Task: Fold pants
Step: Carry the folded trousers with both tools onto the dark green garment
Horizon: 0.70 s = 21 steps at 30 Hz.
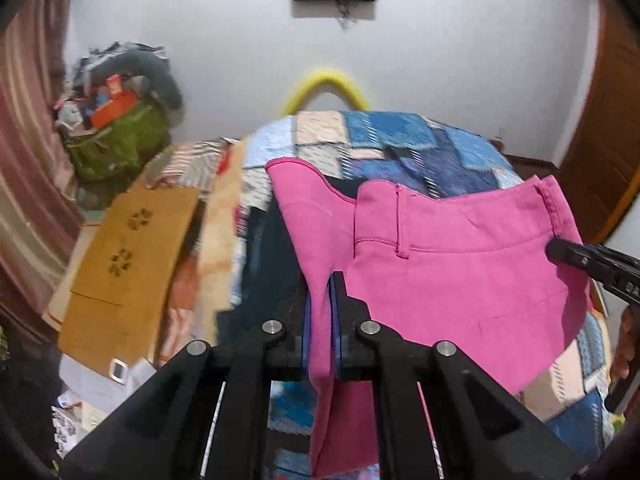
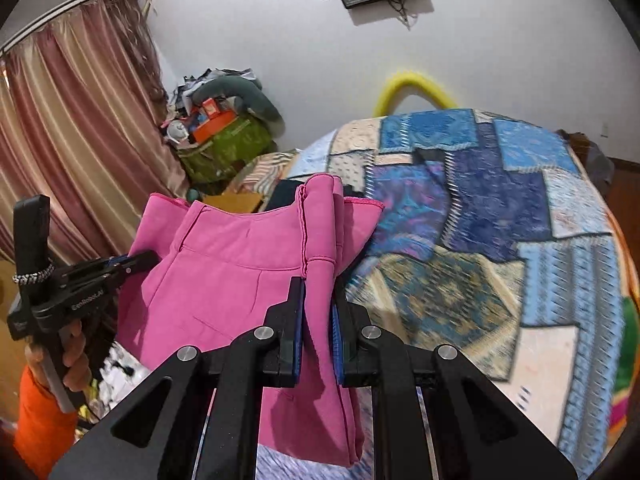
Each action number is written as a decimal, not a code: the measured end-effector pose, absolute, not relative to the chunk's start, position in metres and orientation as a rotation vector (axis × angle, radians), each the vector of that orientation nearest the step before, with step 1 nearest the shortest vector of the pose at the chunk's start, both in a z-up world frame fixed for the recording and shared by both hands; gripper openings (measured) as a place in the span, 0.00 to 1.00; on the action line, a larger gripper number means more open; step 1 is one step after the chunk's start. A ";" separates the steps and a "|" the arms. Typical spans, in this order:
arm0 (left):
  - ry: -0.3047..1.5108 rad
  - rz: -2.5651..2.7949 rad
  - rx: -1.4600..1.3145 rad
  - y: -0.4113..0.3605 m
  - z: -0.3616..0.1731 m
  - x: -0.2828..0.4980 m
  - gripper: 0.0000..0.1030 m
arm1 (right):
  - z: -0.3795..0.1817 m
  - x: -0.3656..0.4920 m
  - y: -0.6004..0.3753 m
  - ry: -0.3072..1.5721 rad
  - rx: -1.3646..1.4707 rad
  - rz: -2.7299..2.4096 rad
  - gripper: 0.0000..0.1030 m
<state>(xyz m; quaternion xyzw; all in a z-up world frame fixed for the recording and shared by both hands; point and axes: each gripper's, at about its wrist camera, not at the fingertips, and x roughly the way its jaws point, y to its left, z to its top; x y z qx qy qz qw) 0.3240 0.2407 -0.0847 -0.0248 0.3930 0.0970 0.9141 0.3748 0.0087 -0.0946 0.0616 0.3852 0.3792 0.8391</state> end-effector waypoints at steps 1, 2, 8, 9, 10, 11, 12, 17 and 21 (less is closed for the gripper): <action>0.807 0.211 -0.050 0.249 -0.085 0.328 0.08 | -0.096 0.379 0.018 0.814 0.131 0.806 0.10; 0.808 0.225 -0.051 0.259 -0.087 0.333 0.08 | -0.097 0.382 0.025 0.813 0.129 0.809 0.10; 0.841 0.312 -0.058 0.305 -0.121 0.363 0.08 | -0.120 0.403 0.074 0.821 0.123 0.832 0.10; 0.847 0.322 -0.060 0.311 -0.129 0.367 0.08 | -0.126 0.407 0.079 0.830 0.128 0.834 0.10; 0.858 0.334 -0.064 0.318 -0.138 0.373 0.08 | -0.134 0.412 0.086 0.844 0.133 0.835 0.10; 0.878 0.346 -0.078 0.326 -0.150 0.380 0.08 | -0.142 0.415 0.091 0.854 0.133 0.836 0.10; 0.894 0.353 -0.086 0.330 -0.158 0.385 0.08 | -0.150 0.418 0.098 0.861 0.126 0.835 0.10; 0.971 0.379 -0.114 0.353 -0.214 0.409 0.08 | -0.190 0.426 0.124 0.891 0.047 0.802 0.10; 1.041 0.392 -0.137 0.367 -0.255 0.415 0.10 | -0.211 0.427 0.132 0.906 -0.020 0.761 0.13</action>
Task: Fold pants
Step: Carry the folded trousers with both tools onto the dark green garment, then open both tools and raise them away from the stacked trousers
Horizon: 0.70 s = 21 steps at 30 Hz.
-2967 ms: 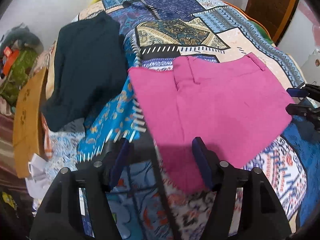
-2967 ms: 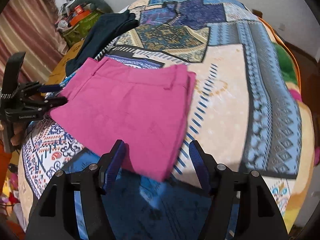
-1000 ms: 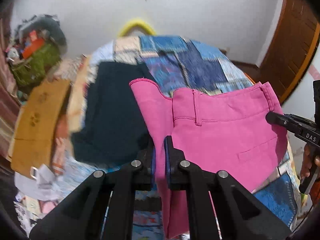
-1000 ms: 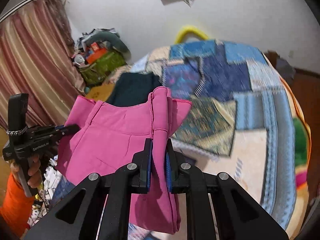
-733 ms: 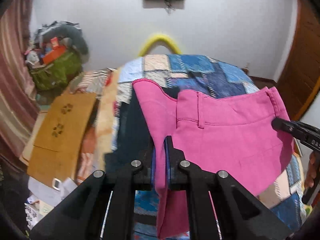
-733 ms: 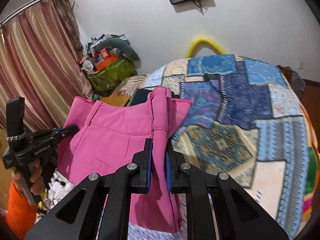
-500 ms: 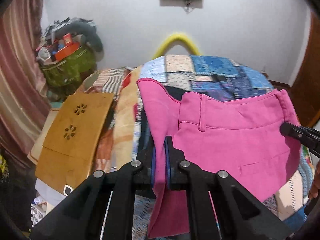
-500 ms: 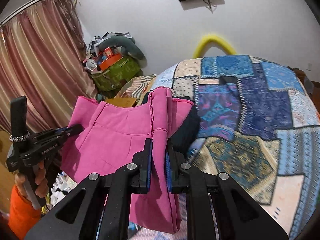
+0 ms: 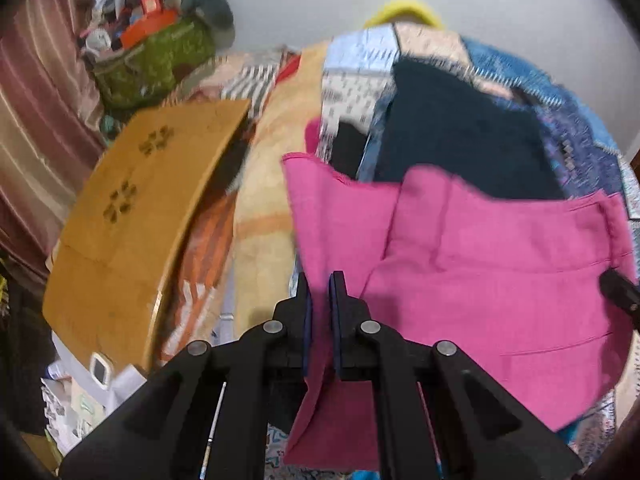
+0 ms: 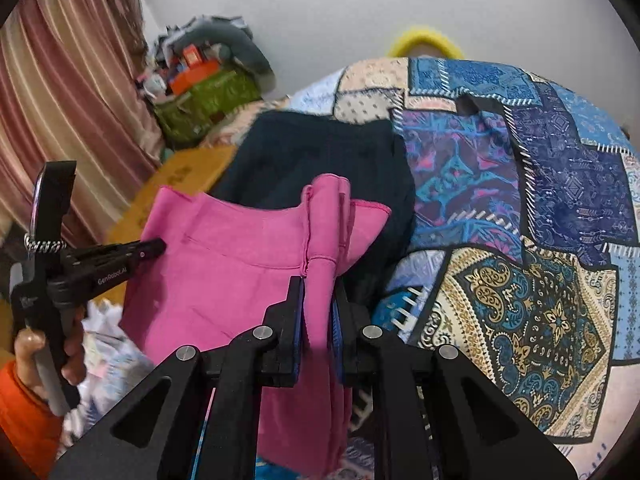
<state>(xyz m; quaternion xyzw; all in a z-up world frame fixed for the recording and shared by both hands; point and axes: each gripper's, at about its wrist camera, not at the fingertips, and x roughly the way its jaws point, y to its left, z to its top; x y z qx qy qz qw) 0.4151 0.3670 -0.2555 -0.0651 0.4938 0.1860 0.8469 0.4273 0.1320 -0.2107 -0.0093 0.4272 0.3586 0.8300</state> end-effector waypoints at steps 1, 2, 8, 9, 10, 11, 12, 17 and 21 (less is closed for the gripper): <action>1.054 0.393 -0.146 0.370 -0.263 0.414 0.12 | -0.212 0.427 0.132 0.904 -0.034 0.757 0.18; 1.064 0.394 -0.157 0.371 -0.267 0.414 0.15 | -0.213 0.427 0.131 0.903 -0.041 0.757 0.20; 1.079 0.379 -0.123 0.367 -0.260 0.393 0.34 | -0.199 0.415 0.115 0.902 -0.085 0.735 0.24; 1.076 0.377 -0.120 0.364 -0.256 0.390 0.34 | -0.195 0.413 0.113 0.897 -0.084 0.735 0.24; 1.071 0.372 -0.115 0.362 -0.247 0.382 0.34 | -0.188 0.408 0.109 0.884 -0.082 0.735 0.24; 1.064 0.366 -0.115 0.359 -0.240 0.376 0.34 | -0.180 0.404 0.105 0.869 -0.080 0.736 0.24; 1.053 0.360 -0.115 0.357 -0.232 0.371 0.34 | -0.171 0.398 0.101 0.850 -0.077 0.738 0.24; 0.926 0.342 -0.090 0.329 -0.165 0.323 0.34 | -0.109 0.359 0.077 0.719 -0.055 0.765 0.24; 0.777 0.274 -0.062 0.297 -0.102 0.275 0.34 | -0.057 0.315 0.057 0.581 -0.038 0.792 0.24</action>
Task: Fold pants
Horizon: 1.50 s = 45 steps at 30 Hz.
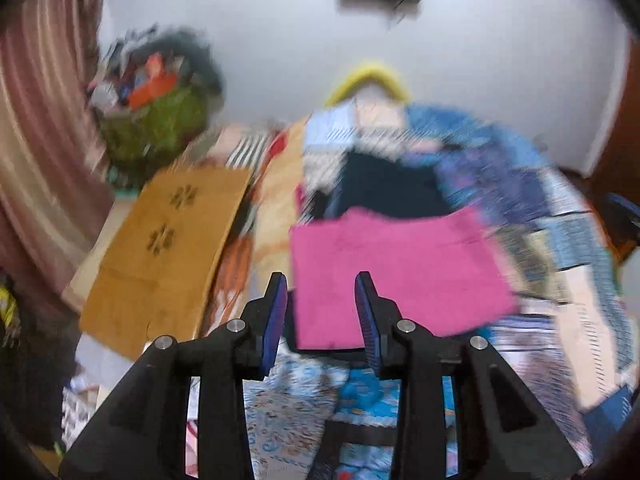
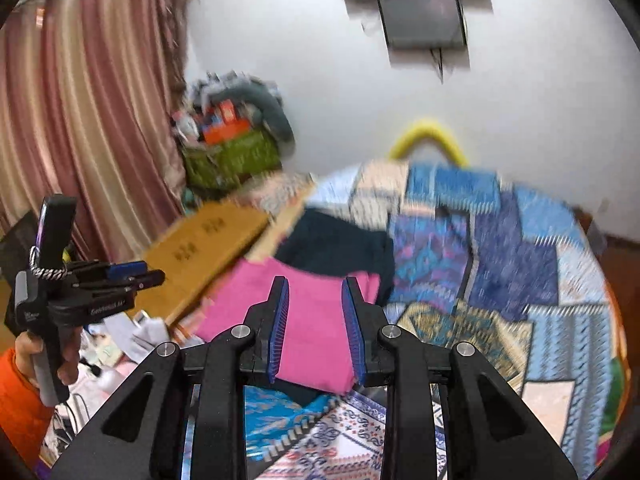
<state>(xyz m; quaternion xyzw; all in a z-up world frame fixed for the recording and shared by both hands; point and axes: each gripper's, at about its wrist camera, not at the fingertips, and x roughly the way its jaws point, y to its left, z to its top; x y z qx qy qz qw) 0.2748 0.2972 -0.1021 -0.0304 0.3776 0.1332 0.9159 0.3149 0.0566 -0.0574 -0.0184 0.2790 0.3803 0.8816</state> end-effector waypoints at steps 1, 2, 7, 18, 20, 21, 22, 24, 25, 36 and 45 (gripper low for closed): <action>0.726 0.253 -0.054 0.285 -0.083 0.256 0.35 | -0.045 0.302 0.051 0.546 -0.033 0.803 0.24; 0.695 0.242 -0.045 0.277 -0.071 0.245 0.35 | -0.034 0.289 0.046 0.515 -0.029 0.812 0.24; 0.527 0.210 -0.012 0.235 -0.016 0.177 0.35 | 0.008 0.224 0.020 0.369 -0.019 0.854 0.24; 0.240 0.243 0.000 0.167 0.030 0.051 0.46 | 0.034 0.106 -0.015 0.145 -0.034 0.845 0.32; 0.211 0.263 -0.002 0.160 0.030 0.036 0.59 | 0.034 0.098 -0.020 0.124 -0.019 0.828 0.50; 0.204 0.262 -0.005 0.158 0.030 0.030 0.63 | 0.032 0.098 -0.022 0.112 -0.007 0.815 0.58; 0.201 0.260 -0.010 0.157 0.030 0.028 0.72 | 0.032 0.094 -0.024 0.102 0.006 0.799 0.63; 0.190 0.255 -0.028 0.156 0.030 0.019 0.81 | 0.030 0.096 -0.026 0.105 0.023 0.784 0.68; 0.189 0.251 -0.034 0.156 0.030 0.016 0.84 | 0.029 0.099 -0.027 0.110 0.034 0.779 0.70; 0.192 0.279 -0.050 0.159 0.026 0.005 0.98 | 0.026 0.093 -0.030 0.119 0.027 0.709 1.00; 0.190 0.275 -0.050 0.158 0.023 0.004 1.00 | 0.023 0.084 -0.036 0.119 0.016 0.710 1.00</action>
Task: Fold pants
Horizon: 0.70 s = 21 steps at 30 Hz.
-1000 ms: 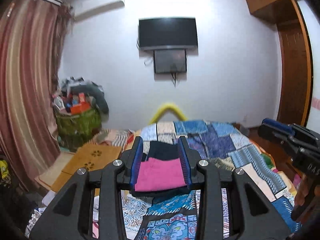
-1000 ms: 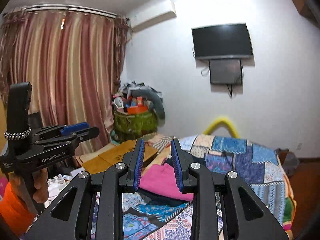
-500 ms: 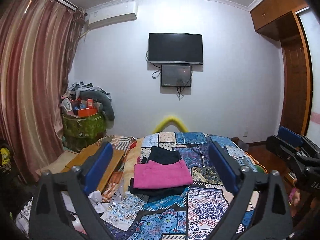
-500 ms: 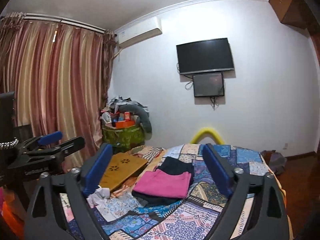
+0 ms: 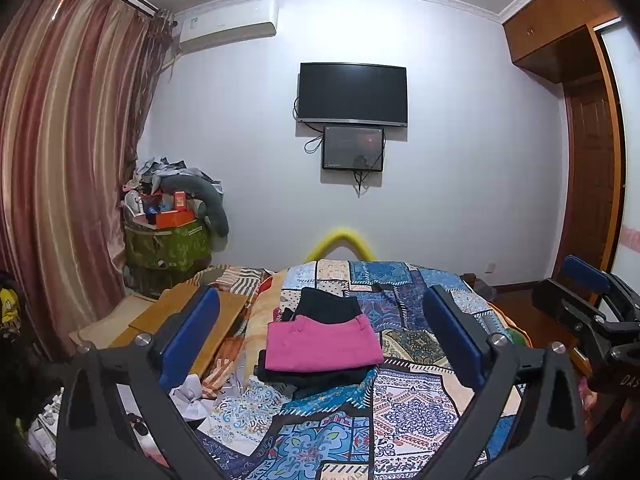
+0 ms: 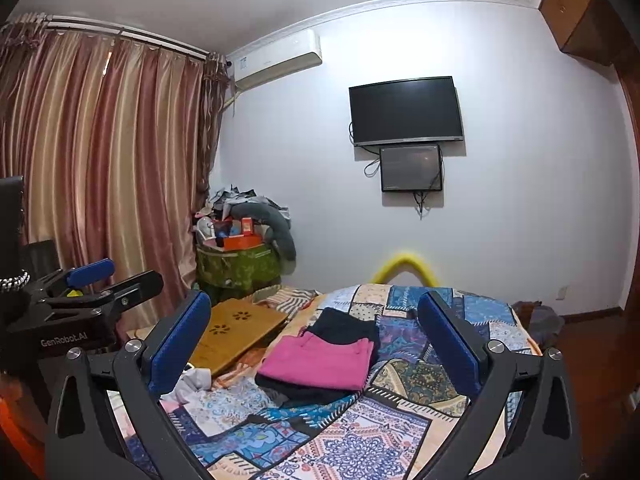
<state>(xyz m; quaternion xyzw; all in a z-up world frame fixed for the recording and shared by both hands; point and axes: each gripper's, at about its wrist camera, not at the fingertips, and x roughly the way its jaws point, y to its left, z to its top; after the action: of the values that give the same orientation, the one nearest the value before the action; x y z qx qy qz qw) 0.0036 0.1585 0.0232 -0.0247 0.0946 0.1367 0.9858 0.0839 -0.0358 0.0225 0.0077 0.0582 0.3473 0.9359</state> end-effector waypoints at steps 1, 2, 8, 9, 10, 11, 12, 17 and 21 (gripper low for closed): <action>0.190 0.276 -0.050 0.158 0.023 0.004 1.00 | 0.022 0.084 -0.035 0.121 0.014 0.709 1.00; 0.191 0.277 -0.049 0.159 0.023 0.004 1.00 | 0.022 0.084 -0.035 0.124 0.013 0.710 1.00; 0.199 0.269 -0.045 0.159 0.020 0.006 1.00 | 0.021 0.085 -0.036 0.135 0.011 0.705 1.00; 0.199 0.269 -0.043 0.158 0.019 0.006 1.00 | 0.021 0.085 -0.035 0.137 0.010 0.706 1.00; 0.199 0.270 -0.041 0.158 0.019 0.006 1.00 | 0.020 0.086 -0.035 0.139 0.008 0.706 1.00; 0.200 0.269 -0.039 0.158 0.018 0.006 1.00 | 0.020 0.086 -0.035 0.140 0.007 0.705 1.00; 0.200 0.270 -0.040 0.158 0.019 0.006 1.00 | 0.020 0.086 -0.035 0.141 0.007 0.704 1.00; 0.205 0.267 -0.043 0.157 0.017 0.008 1.00 | 0.021 0.085 -0.037 0.145 0.014 0.701 1.00; 0.206 0.264 -0.044 0.158 0.017 0.008 1.00 | 0.020 0.085 -0.038 0.151 0.015 0.697 1.00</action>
<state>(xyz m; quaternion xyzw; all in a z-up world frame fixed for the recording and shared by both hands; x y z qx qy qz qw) 0.0076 0.1582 0.0169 -0.0217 0.1025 0.1316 0.9858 0.0849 -0.0375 0.0200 0.0075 0.0741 0.3413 0.9370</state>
